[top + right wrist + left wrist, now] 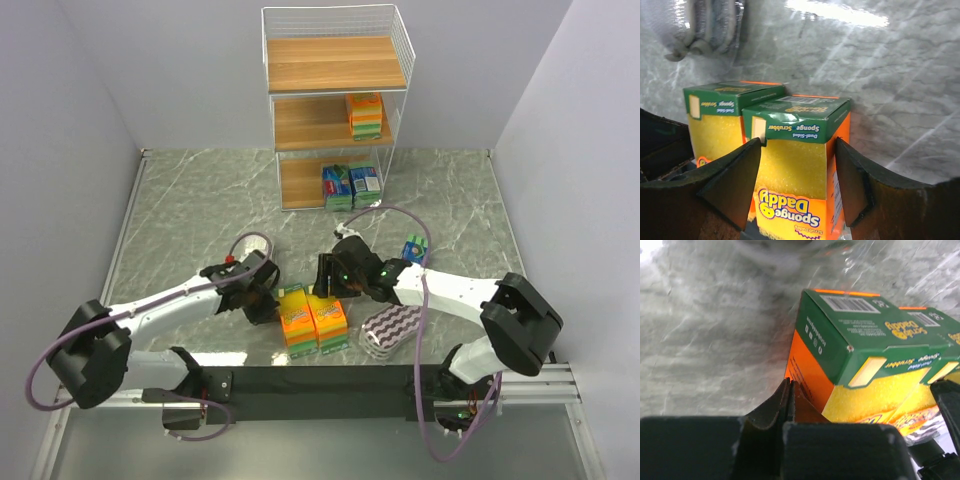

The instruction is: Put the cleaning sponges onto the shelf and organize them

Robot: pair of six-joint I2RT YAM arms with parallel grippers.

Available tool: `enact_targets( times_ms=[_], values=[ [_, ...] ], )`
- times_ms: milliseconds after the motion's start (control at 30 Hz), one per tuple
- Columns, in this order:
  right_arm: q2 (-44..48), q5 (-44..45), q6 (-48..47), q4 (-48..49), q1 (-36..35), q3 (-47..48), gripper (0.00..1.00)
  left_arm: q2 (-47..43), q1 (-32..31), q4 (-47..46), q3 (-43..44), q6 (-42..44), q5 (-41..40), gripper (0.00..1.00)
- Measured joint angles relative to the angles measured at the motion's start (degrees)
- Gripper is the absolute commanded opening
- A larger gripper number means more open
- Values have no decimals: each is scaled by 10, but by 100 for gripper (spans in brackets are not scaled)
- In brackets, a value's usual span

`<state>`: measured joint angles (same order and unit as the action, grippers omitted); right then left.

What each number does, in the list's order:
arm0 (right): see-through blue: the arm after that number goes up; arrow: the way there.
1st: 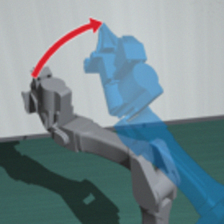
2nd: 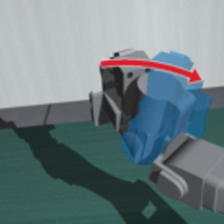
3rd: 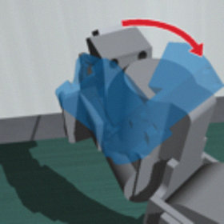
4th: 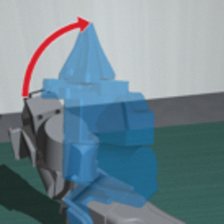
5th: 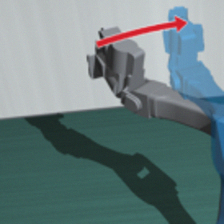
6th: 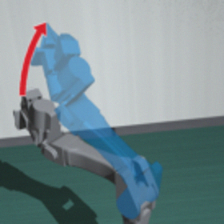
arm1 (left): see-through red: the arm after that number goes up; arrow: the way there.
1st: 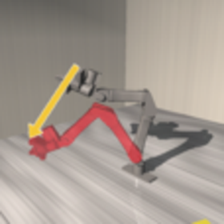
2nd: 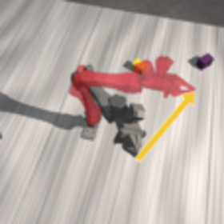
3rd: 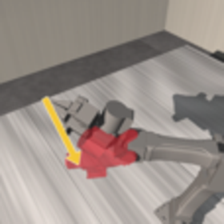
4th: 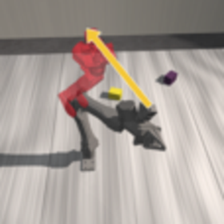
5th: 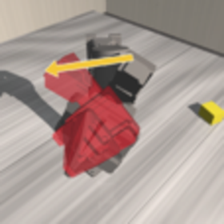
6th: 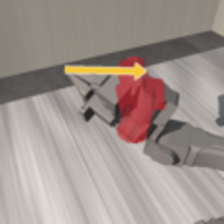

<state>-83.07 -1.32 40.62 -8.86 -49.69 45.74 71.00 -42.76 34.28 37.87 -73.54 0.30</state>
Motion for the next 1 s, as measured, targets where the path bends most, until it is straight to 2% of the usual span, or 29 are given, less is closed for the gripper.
enact_targets(
  times_ms=[200, 400, 700, 1000],
  values=[
    [1, 24, 6, -11, 1, 1, 67, 45, 0, -11, 28, 21, -14, 1],
    [-10, 59, 8, -43, 21, 40, 67, 108, 8, -15, 96, 68, -52, 0],
    [-104, 70, -9, -50, 66, 173, 65, 139, 110, -90, 130, 141, -59, 0],
    [-216, 53, -55, -48, 80, 289, 63, 188, 164, -122, 148, 184, -58, 0]
  ],
)
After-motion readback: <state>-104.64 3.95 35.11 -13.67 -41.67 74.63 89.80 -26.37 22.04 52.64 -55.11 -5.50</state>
